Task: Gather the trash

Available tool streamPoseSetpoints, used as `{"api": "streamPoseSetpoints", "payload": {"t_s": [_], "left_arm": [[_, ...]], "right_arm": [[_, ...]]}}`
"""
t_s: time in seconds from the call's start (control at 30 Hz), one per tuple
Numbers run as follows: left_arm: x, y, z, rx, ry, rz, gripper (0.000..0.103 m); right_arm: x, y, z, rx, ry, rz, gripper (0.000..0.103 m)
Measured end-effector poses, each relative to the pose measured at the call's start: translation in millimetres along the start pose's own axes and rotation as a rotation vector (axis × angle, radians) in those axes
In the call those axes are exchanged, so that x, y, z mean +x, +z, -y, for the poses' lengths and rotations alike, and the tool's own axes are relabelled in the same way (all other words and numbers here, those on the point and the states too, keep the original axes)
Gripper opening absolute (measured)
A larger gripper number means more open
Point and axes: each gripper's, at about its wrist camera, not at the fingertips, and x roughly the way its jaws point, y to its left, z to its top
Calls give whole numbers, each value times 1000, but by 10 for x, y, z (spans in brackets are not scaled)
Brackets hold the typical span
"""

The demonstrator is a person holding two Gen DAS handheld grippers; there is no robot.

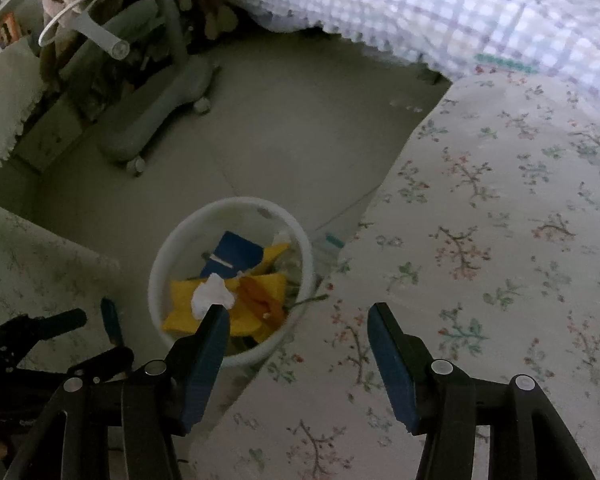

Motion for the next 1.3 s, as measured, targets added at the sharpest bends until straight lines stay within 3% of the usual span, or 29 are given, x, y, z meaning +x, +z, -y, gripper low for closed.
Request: {"api": "streamPoseSetpoints", "payload": {"t_s": [0.27,0.83,1.1,1.3], "left_arm": [[-241,-267,275,-9,22,65,94],[-493,-920,681,-77,19,131,94],[-542,-1043,739,-81,93,174,94],[-634,-1112,788,-72,157,222,94]], "right_arm": [[-411,-284,43,-29,-62,78,67],[-962,-1382,305,44,-138,155,72],[-1001,-1680,335,110,-136,192,73],[-1072,-1742,251,111,-219,243,73]]}}
